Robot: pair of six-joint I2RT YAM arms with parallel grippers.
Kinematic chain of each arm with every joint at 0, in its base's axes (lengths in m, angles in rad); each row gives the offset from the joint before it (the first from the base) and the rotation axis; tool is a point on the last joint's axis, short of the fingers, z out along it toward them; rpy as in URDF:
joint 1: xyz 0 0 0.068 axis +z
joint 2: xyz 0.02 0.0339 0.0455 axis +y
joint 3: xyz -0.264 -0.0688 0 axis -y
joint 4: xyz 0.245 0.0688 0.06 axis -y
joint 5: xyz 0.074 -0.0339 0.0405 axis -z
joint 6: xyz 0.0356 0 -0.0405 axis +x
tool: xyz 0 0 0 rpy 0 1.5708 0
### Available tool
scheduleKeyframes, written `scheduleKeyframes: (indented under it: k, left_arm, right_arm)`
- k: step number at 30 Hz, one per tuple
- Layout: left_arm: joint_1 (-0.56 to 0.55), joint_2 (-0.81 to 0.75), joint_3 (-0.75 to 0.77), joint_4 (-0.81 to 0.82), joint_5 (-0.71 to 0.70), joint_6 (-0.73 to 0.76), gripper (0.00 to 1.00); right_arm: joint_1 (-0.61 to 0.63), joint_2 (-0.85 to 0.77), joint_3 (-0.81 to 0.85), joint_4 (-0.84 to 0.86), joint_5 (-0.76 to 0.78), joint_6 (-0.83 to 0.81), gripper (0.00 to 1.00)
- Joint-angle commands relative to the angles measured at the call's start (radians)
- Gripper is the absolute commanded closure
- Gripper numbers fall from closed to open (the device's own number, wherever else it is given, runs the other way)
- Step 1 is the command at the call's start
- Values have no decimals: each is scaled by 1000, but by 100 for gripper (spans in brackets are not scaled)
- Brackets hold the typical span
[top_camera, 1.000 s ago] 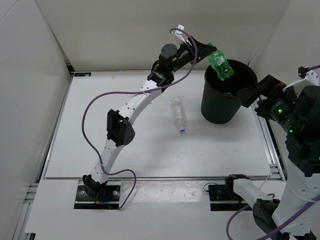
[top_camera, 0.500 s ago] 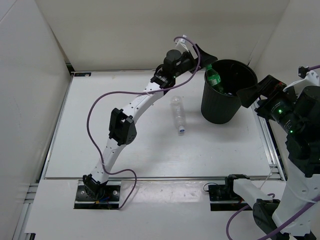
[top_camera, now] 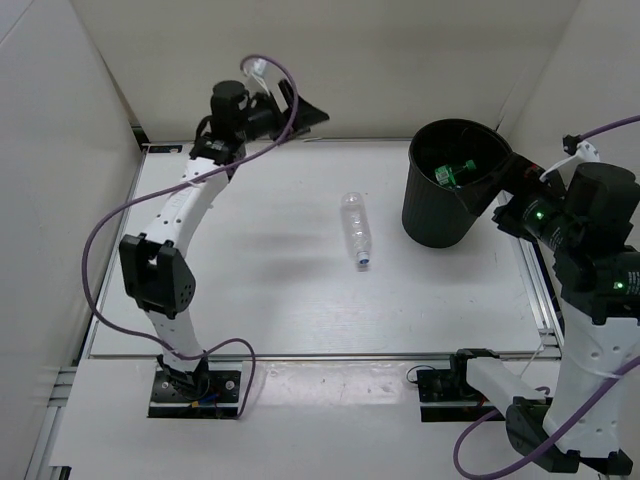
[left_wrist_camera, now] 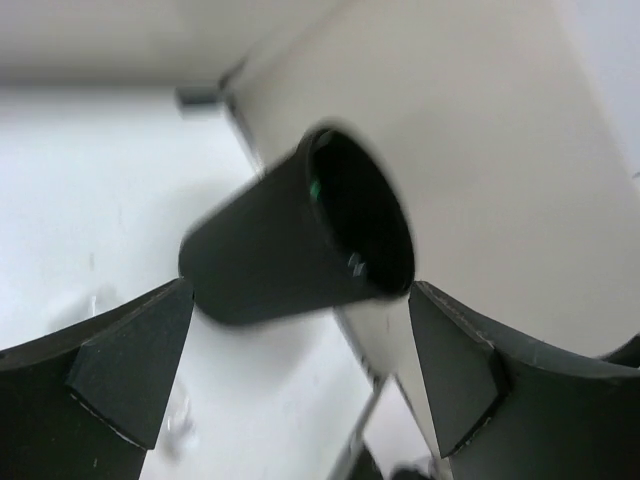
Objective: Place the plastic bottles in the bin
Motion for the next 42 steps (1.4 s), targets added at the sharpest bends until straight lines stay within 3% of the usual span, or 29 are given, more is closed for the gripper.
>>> scheduleKeyframes:
  k: [1, 4, 5, 6, 7, 8, 9, 14, 18, 33, 38, 42]
  left_arm:
    - [-62, 69, -133, -164, 70, 51, 0]
    - [-74, 128, -112, -314, 27, 73, 0]
    - [-74, 267, 51, -415, 87, 90, 0]
    - [-83, 345, 162, -662, 88, 125, 0]
    - [-109, 411, 272, -771, 50, 203, 0]
    - [-123, 459, 404, -826, 3, 233, 0]
    - [-134, 496, 419, -851, -13, 233, 0]
    - [-163, 447, 255, -732, -39, 170, 0]
    - [-182, 519, 309, -813, -91, 217, 0]
    - [-255, 691, 451, -767, -101, 227, 0]
    - [-265, 736, 462, -717, -21, 227, 13]
    - [-265, 733, 484, -690, 33, 227, 34]
  right_arm:
    - [-3, -1, -20, 63, -57, 7, 0]
    - [-3, 9, -29, 72, -70, 7, 0]
    - [-3, 18, -39, 72, -70, 7, 0]
    - [-3, 18, -39, 72, -82, -2, 0]
    - [-3, 28, -39, 72, -82, -3, 0]
    - [-3, 28, -49, 72, -93, -3, 0]
    - [-3, 28, -49, 72, -93, -12, 0]
    - [-3, 28, -71, 81, -103, -12, 0]
    - [-3, 28, -80, 81, -93, -21, 0]
    - [-3, 28, -98, 72, -126, -39, 0]
    - [-3, 28, -98, 63, -136, -39, 0]
    - [-3, 18, -128, 63, -136, -39, 0]
